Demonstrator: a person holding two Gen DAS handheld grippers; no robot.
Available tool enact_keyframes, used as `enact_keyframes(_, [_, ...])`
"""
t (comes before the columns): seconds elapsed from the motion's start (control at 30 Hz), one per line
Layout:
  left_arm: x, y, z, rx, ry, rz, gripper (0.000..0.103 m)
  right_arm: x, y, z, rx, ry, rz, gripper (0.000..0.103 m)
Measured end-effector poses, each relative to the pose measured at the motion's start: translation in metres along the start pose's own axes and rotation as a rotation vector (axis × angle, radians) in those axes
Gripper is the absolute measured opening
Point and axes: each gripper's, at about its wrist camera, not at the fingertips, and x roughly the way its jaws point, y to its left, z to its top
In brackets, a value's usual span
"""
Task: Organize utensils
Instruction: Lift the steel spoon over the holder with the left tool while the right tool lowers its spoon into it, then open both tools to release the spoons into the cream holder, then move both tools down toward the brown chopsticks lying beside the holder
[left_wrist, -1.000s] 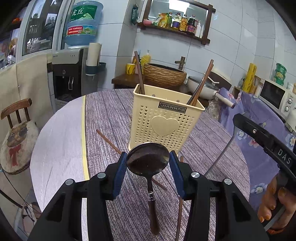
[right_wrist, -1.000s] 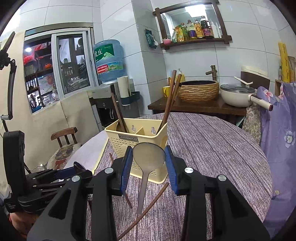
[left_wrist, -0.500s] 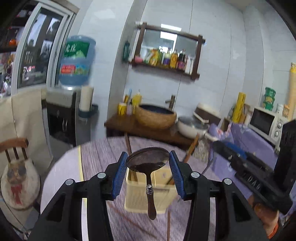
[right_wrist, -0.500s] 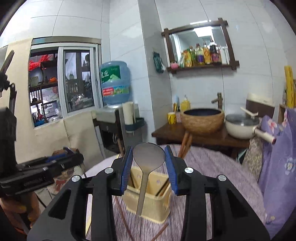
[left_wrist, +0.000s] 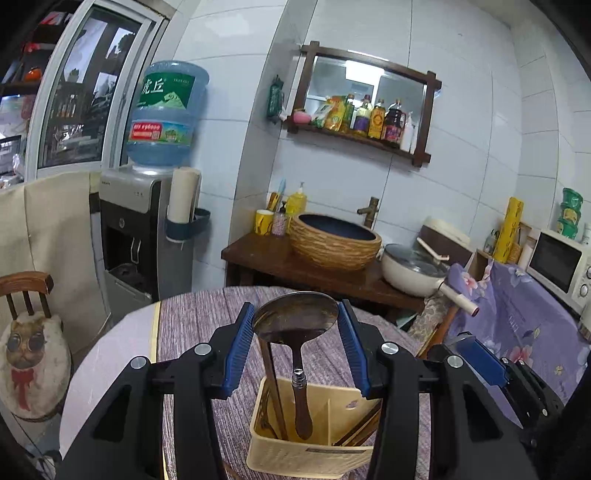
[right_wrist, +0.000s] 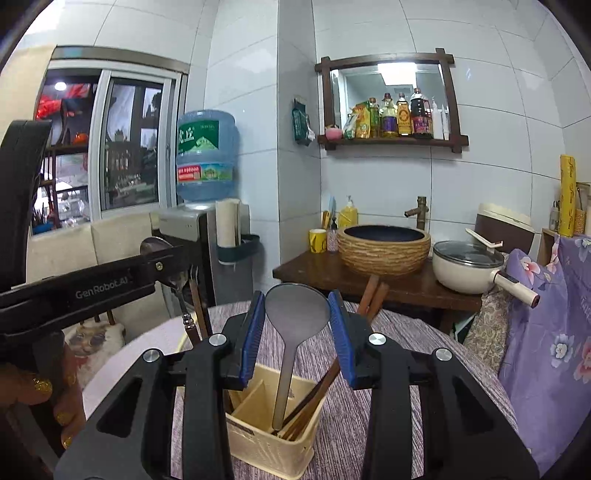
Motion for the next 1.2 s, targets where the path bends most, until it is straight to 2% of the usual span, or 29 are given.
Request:
enact_keyframes(0.4, [0.023,0.011,-0.043,0.009,0.11,0.005,0.046,0.016,0.005,-0.056,-0.018,0.08,-0.006,0.036])
enact_keyframes(0.5, [0.019,0.017,-0.045,-0.007,0.098,0.014,0.046,0.016,0.006,-0.063,-0.02,0.085,-0.009,0.037])
enact_keyframes(0.6, [0.008,0.021,-0.042,-0.021,0.079,0.011,0.056,0.007,0.007,-0.066,-0.025,0.064,-0.014,0.046])
enact_keyframes(0.77, [-0.022,0.028,-0.042,-0.034,0.022,0.015,0.069,-0.019,0.014,-0.066,-0.044,0.02,-0.008,0.052])
enact_keyframes(0.9, [-0.044,0.043,-0.052,-0.054,0.001,0.057,0.071,-0.044,0.01,-0.074,-0.024,0.017,-0.026,0.056])
enact_keyframes(1.03, [-0.047,0.067,-0.072,-0.071,0.073,0.116,0.07,-0.055,-0.002,-0.088,0.041,0.1,-0.037,0.06])
enact_keyframes(1.13, [-0.038,0.084,-0.096,-0.094,0.161,0.145,0.068,-0.053,-0.008,-0.107,0.097,0.213,-0.023,0.06])
enact_keyframes(1.2, [-0.024,0.093,-0.115,-0.101,0.243,0.156,0.063,-0.051,-0.011,-0.122,0.127,0.276,-0.027,0.06])
